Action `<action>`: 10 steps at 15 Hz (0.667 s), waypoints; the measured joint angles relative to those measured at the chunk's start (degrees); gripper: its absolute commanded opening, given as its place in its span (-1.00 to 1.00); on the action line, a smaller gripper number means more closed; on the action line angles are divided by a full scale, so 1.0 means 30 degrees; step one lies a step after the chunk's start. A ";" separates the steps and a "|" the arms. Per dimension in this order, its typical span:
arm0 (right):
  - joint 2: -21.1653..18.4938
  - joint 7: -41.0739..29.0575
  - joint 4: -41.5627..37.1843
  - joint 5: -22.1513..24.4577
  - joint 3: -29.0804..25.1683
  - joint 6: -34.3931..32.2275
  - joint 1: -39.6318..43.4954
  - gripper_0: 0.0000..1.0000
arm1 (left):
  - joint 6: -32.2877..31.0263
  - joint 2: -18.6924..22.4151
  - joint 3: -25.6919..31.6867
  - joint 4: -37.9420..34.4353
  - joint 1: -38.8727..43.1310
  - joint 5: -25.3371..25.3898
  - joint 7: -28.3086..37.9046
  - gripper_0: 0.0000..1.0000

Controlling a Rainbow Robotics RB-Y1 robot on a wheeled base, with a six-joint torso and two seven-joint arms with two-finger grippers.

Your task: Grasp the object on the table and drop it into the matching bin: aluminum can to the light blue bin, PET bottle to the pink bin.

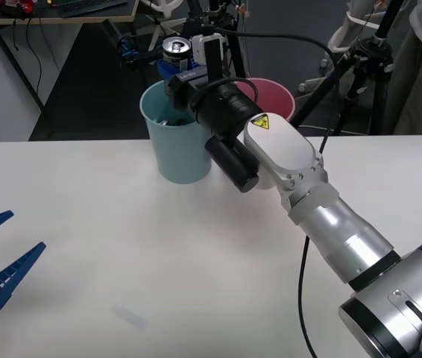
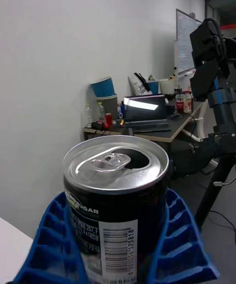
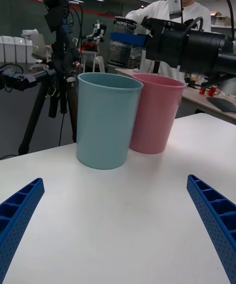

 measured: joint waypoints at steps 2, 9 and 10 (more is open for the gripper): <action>0.0010 0.0135 -0.0006 0.0172 0.0002 -0.0140 -0.0019 1.00 | 0.0000 0.0000 0.0000 0.0000 0.0000 0.0000 0.0001 1.00; -0.0003 0.0178 -0.0023 0.0145 -0.0028 -0.0692 0.0000 1.00 | 0.0000 0.0000 0.0000 0.0000 0.0000 0.0000 0.0000 1.00; -0.0014 0.0204 -0.0130 0.0129 -0.0047 -0.0712 0.0034 1.00 | 0.0000 0.0000 0.0000 0.0000 0.0000 0.0000 0.0000 1.00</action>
